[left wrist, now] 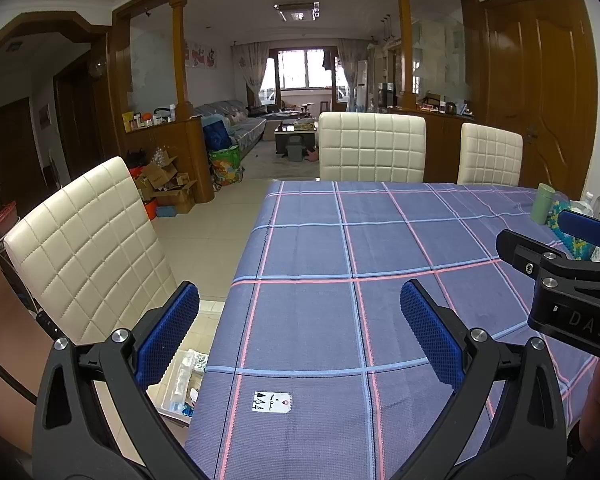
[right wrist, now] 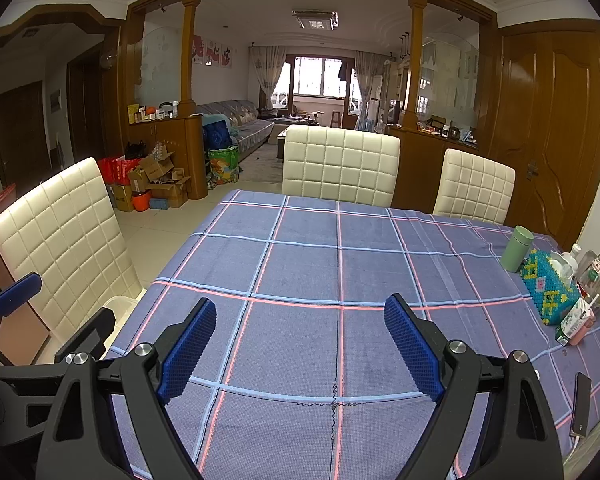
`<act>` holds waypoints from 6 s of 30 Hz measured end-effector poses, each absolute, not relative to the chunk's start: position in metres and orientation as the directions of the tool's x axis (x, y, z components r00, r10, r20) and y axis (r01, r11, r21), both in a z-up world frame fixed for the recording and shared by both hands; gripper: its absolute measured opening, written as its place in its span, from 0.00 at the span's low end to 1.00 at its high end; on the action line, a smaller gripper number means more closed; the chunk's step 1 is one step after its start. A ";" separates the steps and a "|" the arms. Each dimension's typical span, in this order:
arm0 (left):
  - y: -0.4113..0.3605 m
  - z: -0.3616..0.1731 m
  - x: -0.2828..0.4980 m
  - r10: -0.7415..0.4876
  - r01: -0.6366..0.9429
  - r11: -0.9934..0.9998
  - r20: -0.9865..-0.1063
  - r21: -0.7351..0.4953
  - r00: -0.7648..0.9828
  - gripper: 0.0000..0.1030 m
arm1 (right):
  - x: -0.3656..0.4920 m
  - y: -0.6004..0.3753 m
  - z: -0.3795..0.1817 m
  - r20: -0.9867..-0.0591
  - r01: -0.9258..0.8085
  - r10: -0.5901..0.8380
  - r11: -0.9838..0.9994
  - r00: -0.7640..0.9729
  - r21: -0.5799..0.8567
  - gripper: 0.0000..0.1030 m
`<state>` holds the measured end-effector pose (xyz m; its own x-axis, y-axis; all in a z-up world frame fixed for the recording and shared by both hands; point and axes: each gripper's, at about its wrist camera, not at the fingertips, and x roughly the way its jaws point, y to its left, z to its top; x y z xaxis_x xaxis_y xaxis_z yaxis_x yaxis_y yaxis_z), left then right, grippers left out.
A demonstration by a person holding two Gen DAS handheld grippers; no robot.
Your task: Collect trash
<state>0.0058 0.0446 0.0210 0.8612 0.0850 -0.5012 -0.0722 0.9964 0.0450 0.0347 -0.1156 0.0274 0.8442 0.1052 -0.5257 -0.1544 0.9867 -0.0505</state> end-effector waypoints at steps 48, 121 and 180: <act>0.048 0.028 0.001 0.062 -0.077 0.997 -0.494 -0.011 0.867 0.96 | 0.039 -0.123 0.022 -0.538 -0.146 0.112 0.989 0.835 -0.020 0.81; 0.039 0.024 0.008 0.098 -0.101 0.995 -0.540 0.024 0.836 0.96 | 0.040 -0.128 0.020 -0.545 -0.133 0.107 0.991 0.831 -0.010 0.81; 0.028 0.025 0.012 0.192 -0.171 0.981 -0.571 0.089 0.798 0.96 | 0.035 -0.134 0.023 -0.536 -0.131 0.111 0.991 0.837 0.001 0.81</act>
